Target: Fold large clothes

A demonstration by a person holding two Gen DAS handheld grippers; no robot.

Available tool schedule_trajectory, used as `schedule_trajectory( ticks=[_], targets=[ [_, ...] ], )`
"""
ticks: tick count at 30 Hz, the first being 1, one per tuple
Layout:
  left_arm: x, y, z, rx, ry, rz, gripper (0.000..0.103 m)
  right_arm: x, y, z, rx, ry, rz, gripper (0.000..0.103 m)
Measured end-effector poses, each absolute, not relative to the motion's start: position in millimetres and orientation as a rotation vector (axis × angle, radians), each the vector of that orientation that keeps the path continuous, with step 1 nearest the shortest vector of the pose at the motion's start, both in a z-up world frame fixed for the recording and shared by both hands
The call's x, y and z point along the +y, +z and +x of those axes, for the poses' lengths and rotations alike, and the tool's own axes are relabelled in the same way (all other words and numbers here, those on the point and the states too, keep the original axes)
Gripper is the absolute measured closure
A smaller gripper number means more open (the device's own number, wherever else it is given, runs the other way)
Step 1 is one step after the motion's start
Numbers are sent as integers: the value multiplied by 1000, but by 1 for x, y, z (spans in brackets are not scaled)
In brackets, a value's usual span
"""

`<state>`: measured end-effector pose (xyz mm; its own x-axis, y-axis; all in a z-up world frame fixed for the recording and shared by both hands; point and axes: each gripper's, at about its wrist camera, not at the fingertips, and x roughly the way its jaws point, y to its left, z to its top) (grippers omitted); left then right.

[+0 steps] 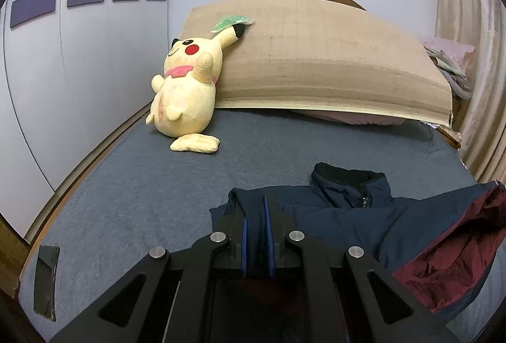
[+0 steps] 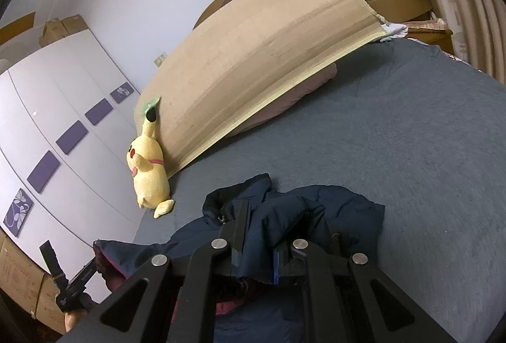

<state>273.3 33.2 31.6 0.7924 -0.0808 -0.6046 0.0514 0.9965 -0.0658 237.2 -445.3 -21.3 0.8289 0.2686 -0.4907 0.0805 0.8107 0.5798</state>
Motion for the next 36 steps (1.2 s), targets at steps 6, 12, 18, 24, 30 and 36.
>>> schedule_trajectory(
  ticks=[6,12,18,24,30,36],
  targets=[
    [30,26,288,668,-72,-37,93,-447,-27,253,611,100,622,92],
    [28,20,306,688,-70,-31,93,-450,-31,274,631,94,611,92],
    [24,14,327,712,-68,-28,93,-452,-38,299,657,89,607,92],
    [17,1,347,744,-66,-4,93,-453,-47,315,677,80,606,92],
    [12,-11,361,765,-69,10,93,-456,-57,325,696,72,614,92],
    [11,-19,370,780,-69,18,93,-456,-63,334,711,65,620,92]
  ],
)
